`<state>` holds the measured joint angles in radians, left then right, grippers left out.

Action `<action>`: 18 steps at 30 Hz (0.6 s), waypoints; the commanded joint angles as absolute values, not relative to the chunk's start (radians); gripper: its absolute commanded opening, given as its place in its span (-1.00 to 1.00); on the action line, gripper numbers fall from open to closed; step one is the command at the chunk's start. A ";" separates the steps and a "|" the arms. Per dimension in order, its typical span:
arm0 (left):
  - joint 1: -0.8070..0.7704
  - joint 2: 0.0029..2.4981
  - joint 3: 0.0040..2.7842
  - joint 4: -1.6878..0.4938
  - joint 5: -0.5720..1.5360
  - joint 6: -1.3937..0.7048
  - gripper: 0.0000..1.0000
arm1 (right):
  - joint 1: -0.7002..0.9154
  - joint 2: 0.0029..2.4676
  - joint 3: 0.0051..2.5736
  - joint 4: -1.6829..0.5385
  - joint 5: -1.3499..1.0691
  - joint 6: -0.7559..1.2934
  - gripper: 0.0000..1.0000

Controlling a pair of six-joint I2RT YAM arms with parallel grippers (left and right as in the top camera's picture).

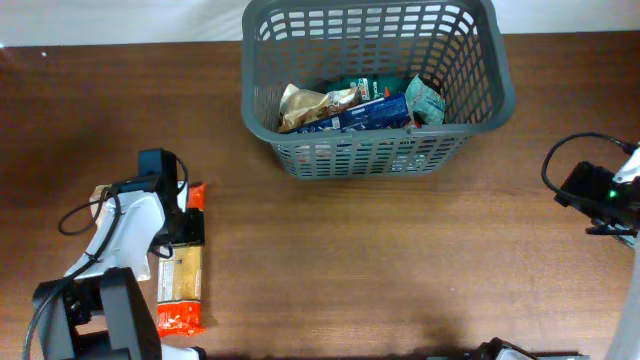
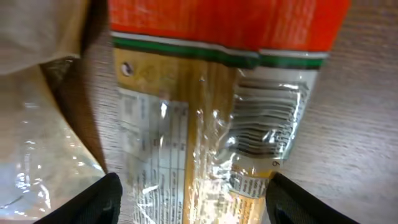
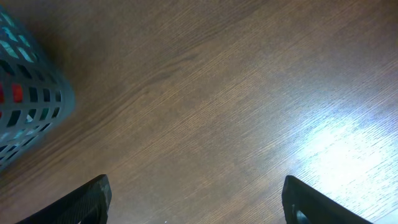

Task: Pack container
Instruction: 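Reach the left gripper to the orange pasta packet and grasp it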

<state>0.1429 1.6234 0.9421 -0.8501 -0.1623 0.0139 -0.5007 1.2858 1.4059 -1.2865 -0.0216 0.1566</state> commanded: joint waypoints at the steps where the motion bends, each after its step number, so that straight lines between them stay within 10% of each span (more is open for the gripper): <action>1: 0.145 1.642 0.932 -0.841 -0.215 -0.023 0.34 | -0.505 1.269 1.408 -1.287 -0.030 0.159 0.70; 8: 0.145 1.777 0.932 -0.826 -0.206 -0.035 0.30 | -0.505 1.269 1.408 -1.287 -0.030 0.159 0.69; 13: 0.145 1.818 0.932 -0.801 -0.195 -0.034 -0.92 | -0.505 1.269 1.408 -1.286 -0.030 0.159 0.69; 18: 0.145 1.813 0.989 -0.797 -0.154 -0.029 -0.96 | -0.505 1.269 1.408 -1.287 -0.030 0.159 0.70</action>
<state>0.1383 1.7241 0.9955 -0.8398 -0.2043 -0.0204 -0.5007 1.2858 1.4059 -1.2865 -0.0212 0.1574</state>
